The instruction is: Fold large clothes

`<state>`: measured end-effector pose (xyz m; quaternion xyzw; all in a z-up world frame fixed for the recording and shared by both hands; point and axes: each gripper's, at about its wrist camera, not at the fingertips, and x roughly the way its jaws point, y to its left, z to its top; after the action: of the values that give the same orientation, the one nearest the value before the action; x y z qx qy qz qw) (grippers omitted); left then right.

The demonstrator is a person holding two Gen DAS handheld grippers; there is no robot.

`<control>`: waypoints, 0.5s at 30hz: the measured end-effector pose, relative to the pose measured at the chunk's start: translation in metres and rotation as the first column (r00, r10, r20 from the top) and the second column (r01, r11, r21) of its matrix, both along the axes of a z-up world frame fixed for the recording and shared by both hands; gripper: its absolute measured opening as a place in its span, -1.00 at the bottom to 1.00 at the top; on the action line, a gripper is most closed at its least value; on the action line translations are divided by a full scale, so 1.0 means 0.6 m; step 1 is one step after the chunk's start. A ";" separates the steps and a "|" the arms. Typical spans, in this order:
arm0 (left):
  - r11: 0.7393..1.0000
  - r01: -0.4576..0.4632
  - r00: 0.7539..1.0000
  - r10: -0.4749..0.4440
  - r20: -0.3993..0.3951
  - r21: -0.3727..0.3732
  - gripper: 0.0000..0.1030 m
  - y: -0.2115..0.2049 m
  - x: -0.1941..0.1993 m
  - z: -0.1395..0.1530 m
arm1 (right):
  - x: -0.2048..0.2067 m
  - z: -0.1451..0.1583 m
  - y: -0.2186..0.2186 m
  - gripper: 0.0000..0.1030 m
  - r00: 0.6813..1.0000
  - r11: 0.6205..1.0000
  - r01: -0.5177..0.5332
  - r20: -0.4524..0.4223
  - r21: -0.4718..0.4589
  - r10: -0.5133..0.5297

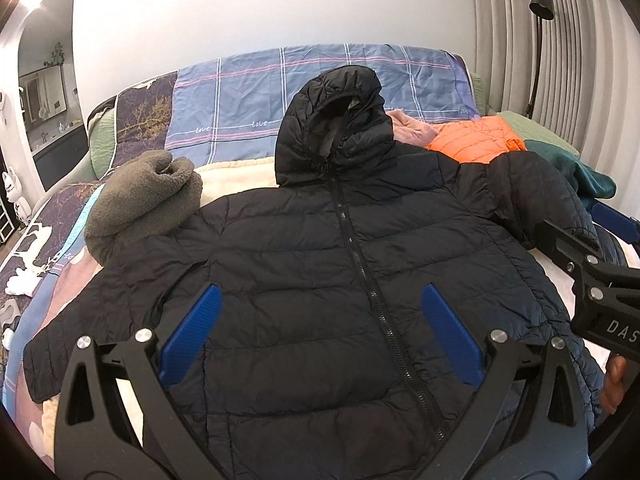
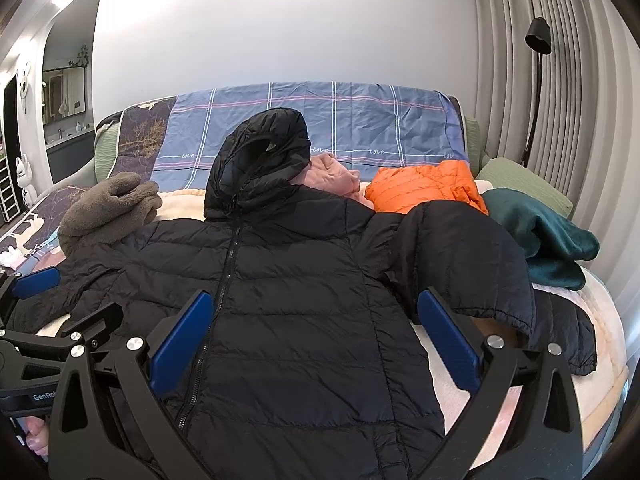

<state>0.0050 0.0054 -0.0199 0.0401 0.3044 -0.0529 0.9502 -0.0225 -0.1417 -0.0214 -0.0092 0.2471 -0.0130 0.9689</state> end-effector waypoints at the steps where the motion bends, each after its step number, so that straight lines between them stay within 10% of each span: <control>1: 1.000 0.001 1.000 -0.001 0.000 -0.001 0.96 0.000 0.000 0.001 | 0.000 0.000 0.000 0.97 1.000 1.000 -0.001 -0.001 0.000 0.001; 15: 1.000 0.003 1.000 -0.003 -0.001 0.000 0.96 0.001 0.002 0.000 | -0.001 -0.001 0.002 0.97 1.000 1.000 -0.005 -0.001 -0.003 0.005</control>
<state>0.0065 0.0058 -0.0197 0.0406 0.3046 -0.0543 0.9501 -0.0232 -0.1405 -0.0222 -0.0110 0.2475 -0.0109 0.9688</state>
